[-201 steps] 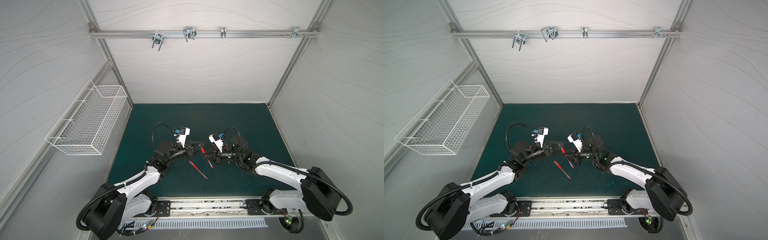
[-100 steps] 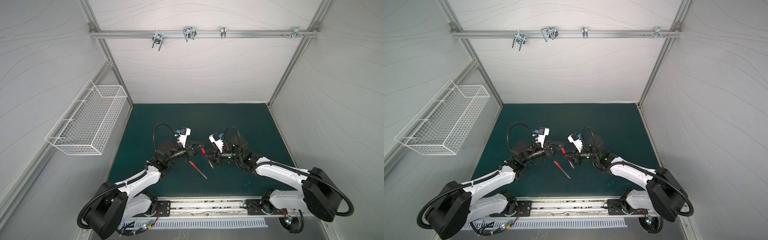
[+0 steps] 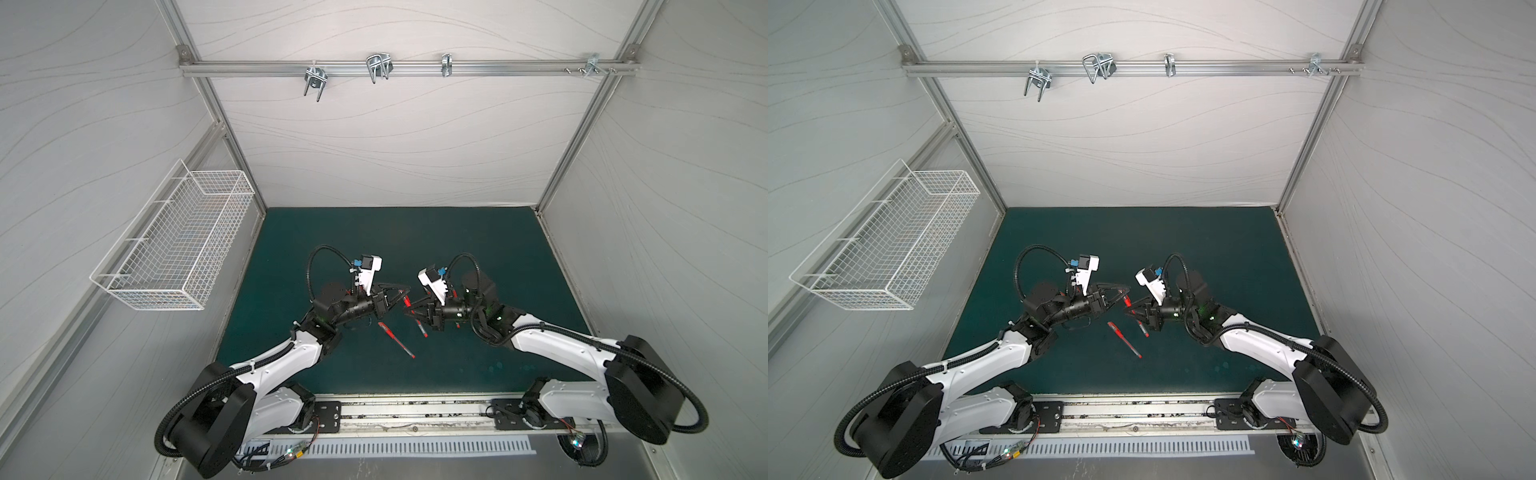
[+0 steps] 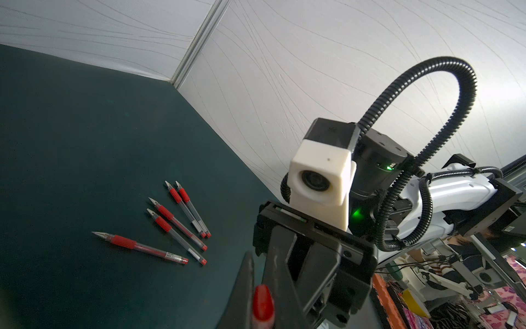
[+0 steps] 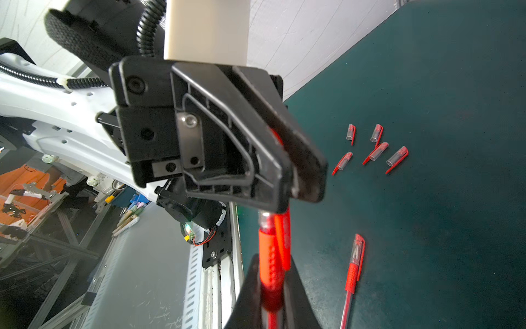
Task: Remove pen caps from pens
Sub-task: Open the pen cap on the pen, then place the pen at the middle-right of the table.
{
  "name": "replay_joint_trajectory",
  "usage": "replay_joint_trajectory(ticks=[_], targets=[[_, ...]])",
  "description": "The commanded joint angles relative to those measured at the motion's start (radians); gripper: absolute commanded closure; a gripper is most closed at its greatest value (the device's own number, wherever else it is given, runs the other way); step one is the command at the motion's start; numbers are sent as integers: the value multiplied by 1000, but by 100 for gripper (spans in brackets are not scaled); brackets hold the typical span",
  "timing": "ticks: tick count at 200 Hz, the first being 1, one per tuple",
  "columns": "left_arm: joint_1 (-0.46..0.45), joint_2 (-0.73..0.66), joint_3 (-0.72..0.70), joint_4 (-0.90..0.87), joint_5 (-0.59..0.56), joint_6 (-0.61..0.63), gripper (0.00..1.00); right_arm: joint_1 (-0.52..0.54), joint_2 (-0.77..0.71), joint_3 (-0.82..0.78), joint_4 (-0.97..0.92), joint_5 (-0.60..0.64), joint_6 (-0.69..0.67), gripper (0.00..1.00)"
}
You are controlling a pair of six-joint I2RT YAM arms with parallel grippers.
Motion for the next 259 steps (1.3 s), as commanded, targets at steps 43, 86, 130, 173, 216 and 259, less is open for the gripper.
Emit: replay_joint_trajectory(ticks=[43,86,130,173,216,259], targets=[[-5,-81,47,-188,-231,25,100,38,-43,10,-48,183,-24,100],[-6,-83,66,-262,-314,-2,100,131,-28,29,-108,433,-59,100],[5,-95,41,-247,-370,-36,100,160,-11,45,-127,449,-61,100],[17,-93,40,-244,-342,-40,100,96,28,39,-53,197,6,100],[37,-88,31,-208,-293,-43,100,-9,118,10,151,-80,165,100],[79,-107,8,-182,-276,-77,100,-31,152,9,185,-108,210,100]])
